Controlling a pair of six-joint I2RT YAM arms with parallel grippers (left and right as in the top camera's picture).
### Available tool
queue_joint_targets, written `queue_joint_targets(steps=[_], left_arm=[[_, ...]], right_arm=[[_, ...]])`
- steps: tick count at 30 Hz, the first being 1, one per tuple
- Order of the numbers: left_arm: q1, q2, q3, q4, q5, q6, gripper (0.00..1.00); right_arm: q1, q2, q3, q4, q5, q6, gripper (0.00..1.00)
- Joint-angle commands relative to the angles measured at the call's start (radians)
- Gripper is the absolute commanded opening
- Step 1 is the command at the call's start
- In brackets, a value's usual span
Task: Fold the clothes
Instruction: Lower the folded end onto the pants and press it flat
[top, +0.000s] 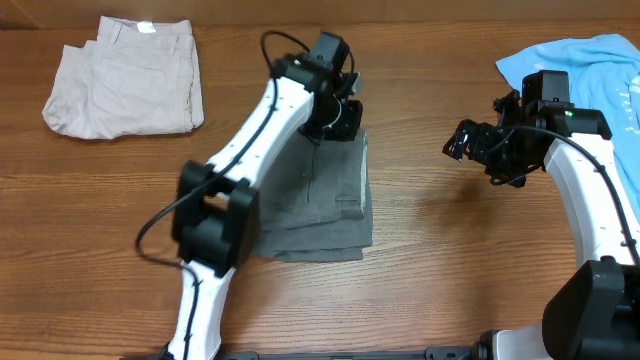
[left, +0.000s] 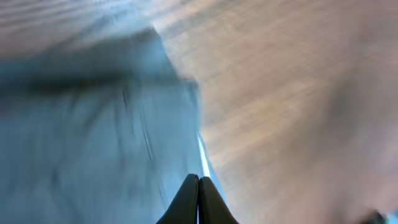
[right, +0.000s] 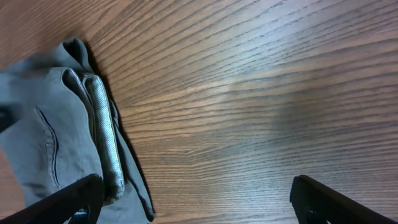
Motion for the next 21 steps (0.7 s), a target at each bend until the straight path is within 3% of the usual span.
queue_joint_targets(steps=[1,5,9,13,21], left_arm=[[-0.005,-0.122,0.035,-0.111,-0.038,0.026,0.04],[-0.005,-0.127,0.029,-0.272,-0.058,0.032,0.04],[-0.023,-0.120,-0.031,-0.330,-0.084,0.067,0.04],[-0.045,-0.120,-0.150,-0.291,-0.083,0.068,0.04],[-0.060,-0.120,-0.392,-0.067,-0.063,0.046,0.04]], right_arm=[[-0.003,-0.004,0.001,0.004,0.003,-0.001,1.00],[-0.003,-0.004,0.001,0.004,0.003,-0.001,1.00],[-0.003,-0.004,0.002,0.004,0.003,-0.001,1.00],[-0.003,-0.004,0.002,0.004,0.003,-0.001,1.00],[-0.003,-0.004,0.001,0.004,0.003,-0.001,1.00]])
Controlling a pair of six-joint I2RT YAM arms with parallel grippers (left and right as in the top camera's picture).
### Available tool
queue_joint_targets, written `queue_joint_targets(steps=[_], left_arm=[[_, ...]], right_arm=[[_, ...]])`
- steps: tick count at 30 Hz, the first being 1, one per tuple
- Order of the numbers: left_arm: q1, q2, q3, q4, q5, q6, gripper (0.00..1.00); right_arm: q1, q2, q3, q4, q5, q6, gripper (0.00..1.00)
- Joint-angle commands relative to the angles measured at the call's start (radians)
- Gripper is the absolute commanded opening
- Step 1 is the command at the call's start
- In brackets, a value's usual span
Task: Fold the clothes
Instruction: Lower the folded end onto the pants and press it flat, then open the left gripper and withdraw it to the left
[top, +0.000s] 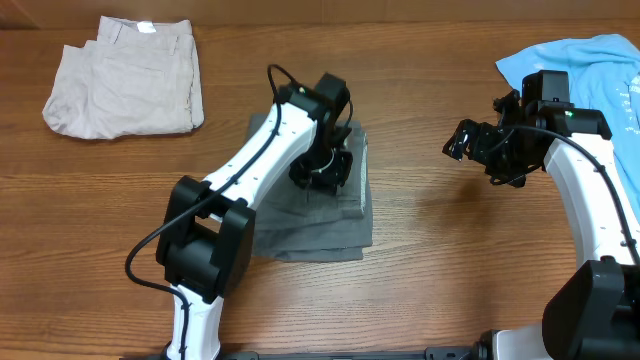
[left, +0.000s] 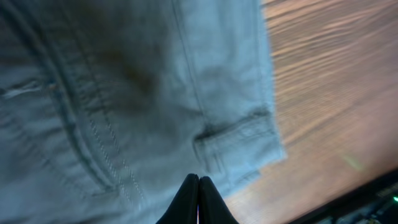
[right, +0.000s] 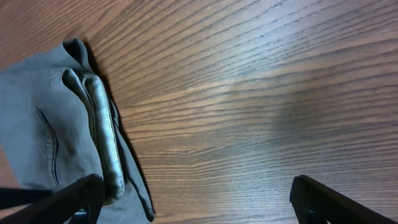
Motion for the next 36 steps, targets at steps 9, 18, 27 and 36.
queue_joint_targets(steps=[9,18,27,36], left_arm=[[-0.053,0.011,-0.240,0.195,0.114,-0.011,0.04],[-0.043,-0.023,-0.094,0.080,0.120,0.046,0.04],[0.080,-0.162,0.030,-0.013,0.117,0.114,1.00],[0.401,-0.200,0.003,-0.063,0.109,0.194,1.00]], right_arm=[[-0.003,-0.004,0.002,0.003,0.003,-0.001,1.00],[-0.003,-0.004,0.002,0.003,0.003,-0.001,1.00],[-0.003,-0.004,0.002,0.003,0.003,-0.001,1.00],[-0.003,-0.004,0.001,0.003,0.003,0.000,1.00]])
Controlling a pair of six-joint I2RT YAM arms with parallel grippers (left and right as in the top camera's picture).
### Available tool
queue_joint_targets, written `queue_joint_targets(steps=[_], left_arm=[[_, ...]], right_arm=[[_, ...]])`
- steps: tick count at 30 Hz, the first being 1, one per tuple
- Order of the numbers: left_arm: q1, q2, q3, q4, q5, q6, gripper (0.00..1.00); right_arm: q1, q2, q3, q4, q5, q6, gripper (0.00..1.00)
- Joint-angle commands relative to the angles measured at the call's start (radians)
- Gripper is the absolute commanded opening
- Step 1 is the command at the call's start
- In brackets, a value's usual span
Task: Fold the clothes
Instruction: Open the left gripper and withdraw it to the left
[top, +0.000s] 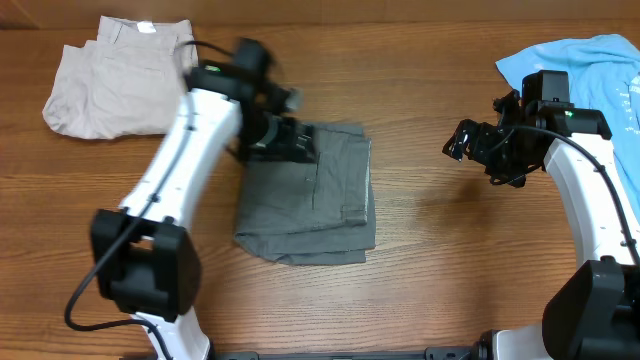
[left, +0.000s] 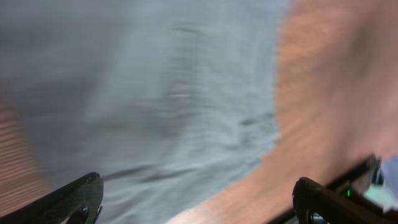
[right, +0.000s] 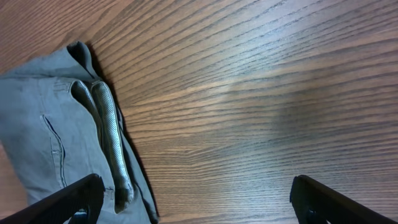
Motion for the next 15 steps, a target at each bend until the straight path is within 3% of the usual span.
queue_joint_targets(steps=[1,10,15], left_arm=[[0.117,-0.010,-0.021,-0.002,0.023,0.073,1.00],[0.330,-0.008,-0.233,0.145,0.285,0.241,1.00],[0.395,0.013,-0.323,0.216,0.291,0.248,1.00]], right_arm=[[-0.003,-0.004,0.002,0.003,0.003,0.000,1.00],[-0.003,-0.004,0.001,0.003,0.003,0.000,1.00],[-0.003,-0.004,0.001,0.003,0.003,-0.001,1.00]])
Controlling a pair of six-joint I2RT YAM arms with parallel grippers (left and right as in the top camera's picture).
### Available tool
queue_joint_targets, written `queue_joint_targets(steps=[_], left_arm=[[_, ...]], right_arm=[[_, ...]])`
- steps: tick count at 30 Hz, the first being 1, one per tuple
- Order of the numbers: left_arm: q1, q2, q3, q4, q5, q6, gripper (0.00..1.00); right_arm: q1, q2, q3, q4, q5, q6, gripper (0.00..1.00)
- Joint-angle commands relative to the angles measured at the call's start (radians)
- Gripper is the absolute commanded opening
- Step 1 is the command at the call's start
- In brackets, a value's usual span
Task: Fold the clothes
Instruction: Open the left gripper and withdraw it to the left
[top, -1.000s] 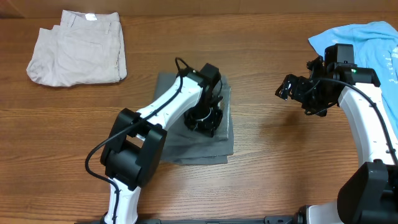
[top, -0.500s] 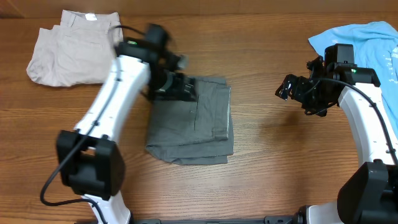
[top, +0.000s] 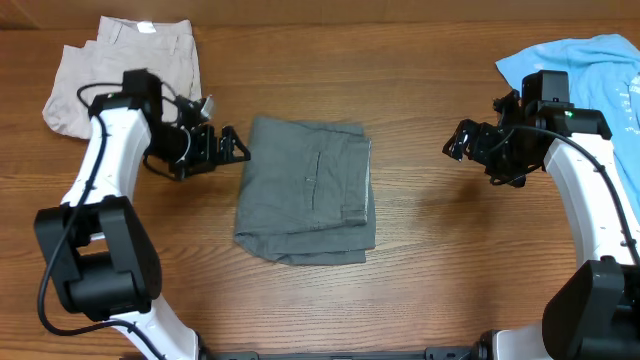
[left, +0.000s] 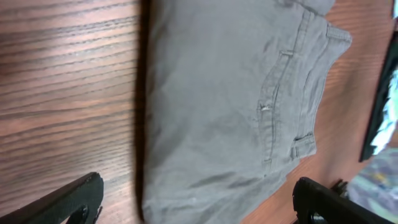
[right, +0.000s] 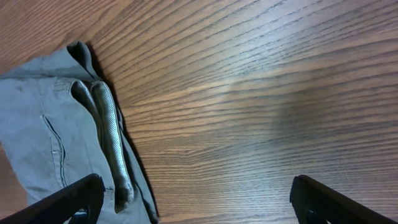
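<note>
Grey folded trousers (top: 307, 190) lie flat in the middle of the table, also in the left wrist view (left: 230, 106) and the right wrist view (right: 56, 143). My left gripper (top: 228, 148) is open just left of their upper left corner, with nothing between its fingers (left: 68, 199). My right gripper (top: 468, 142) stands open over bare wood to the right of the trousers, well apart from them. A light blue shirt (top: 590, 70) lies unfolded at the far right, partly under the right arm.
Beige folded shorts (top: 125, 75) rest at the far left corner. Bare wooden table (top: 430, 250) stretches between the grey trousers and the right arm.
My left gripper has moved from over the trousers' upper left part to the bare wood just left of them, still open. The trousers and right arm have not moved.
My left gripper was shut at the far edge of the grey trousers, then shut lower on the middle of the pile. Later it was open over their upper left part, and the trousers lay flatter. Now it is clear of them at the left. The right arm stayed still.
</note>
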Motion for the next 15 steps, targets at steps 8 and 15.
queue_joint_targets(steps=[8,15], left_arm=[[0.042,0.120,-0.090,0.063,0.071,0.075,1.00],[0.042,0.217,-0.090,0.079,0.074,0.108,1.00]], right_arm=[[-0.003,-0.004,0.002,0.003,0.002,-0.001,1.00],[-0.003,-0.004,0.002,0.003,0.002,-0.001,1.00]])
